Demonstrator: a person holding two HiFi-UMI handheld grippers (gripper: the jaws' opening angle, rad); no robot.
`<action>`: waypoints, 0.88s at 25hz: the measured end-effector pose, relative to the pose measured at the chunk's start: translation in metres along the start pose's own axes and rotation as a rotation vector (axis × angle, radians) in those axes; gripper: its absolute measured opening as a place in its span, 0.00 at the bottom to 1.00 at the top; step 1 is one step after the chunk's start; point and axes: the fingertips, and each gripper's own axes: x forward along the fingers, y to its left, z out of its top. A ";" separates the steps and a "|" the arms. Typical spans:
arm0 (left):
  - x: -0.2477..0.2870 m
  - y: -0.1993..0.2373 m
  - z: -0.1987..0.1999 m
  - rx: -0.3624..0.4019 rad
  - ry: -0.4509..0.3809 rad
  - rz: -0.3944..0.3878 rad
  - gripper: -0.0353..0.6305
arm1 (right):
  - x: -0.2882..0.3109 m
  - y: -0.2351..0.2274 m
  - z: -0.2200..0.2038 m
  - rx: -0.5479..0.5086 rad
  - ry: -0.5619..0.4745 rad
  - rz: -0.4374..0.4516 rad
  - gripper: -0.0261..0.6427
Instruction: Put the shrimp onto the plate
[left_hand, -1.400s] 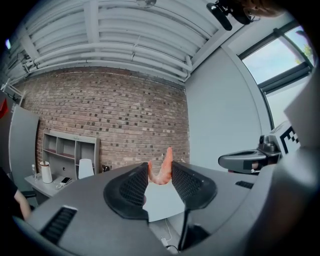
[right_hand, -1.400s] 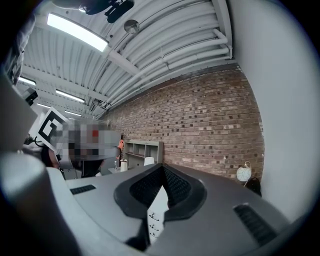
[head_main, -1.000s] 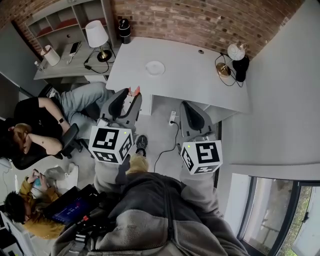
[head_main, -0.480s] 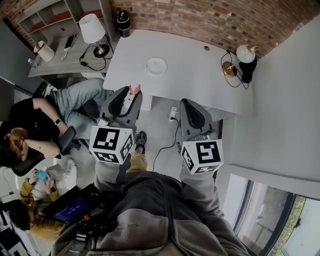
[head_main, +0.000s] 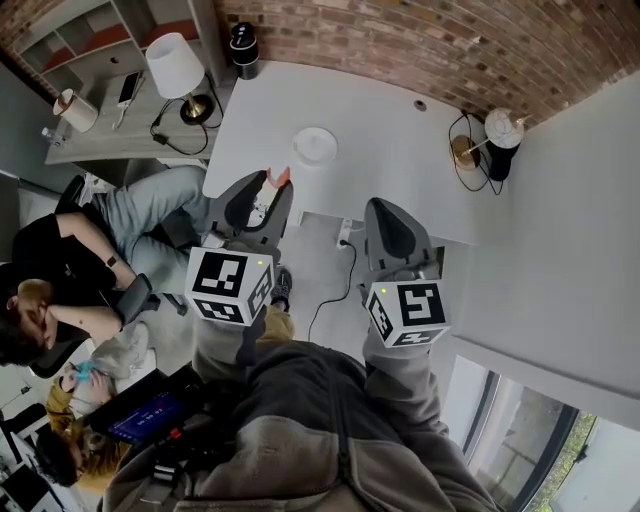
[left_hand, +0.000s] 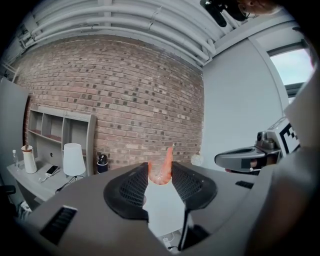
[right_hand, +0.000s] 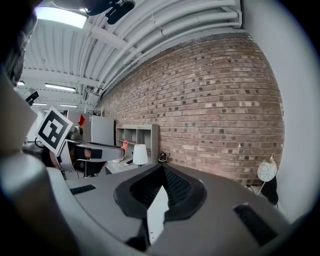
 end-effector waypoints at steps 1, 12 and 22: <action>0.007 0.006 0.001 -0.003 0.001 -0.003 0.28 | 0.009 -0.002 0.002 0.000 0.004 -0.002 0.04; 0.069 0.070 0.015 -0.033 0.022 -0.067 0.28 | 0.098 -0.005 0.023 -0.017 0.038 -0.026 0.04; 0.099 0.076 0.016 -0.057 0.037 -0.127 0.28 | 0.109 -0.010 0.028 -0.038 0.066 -0.063 0.04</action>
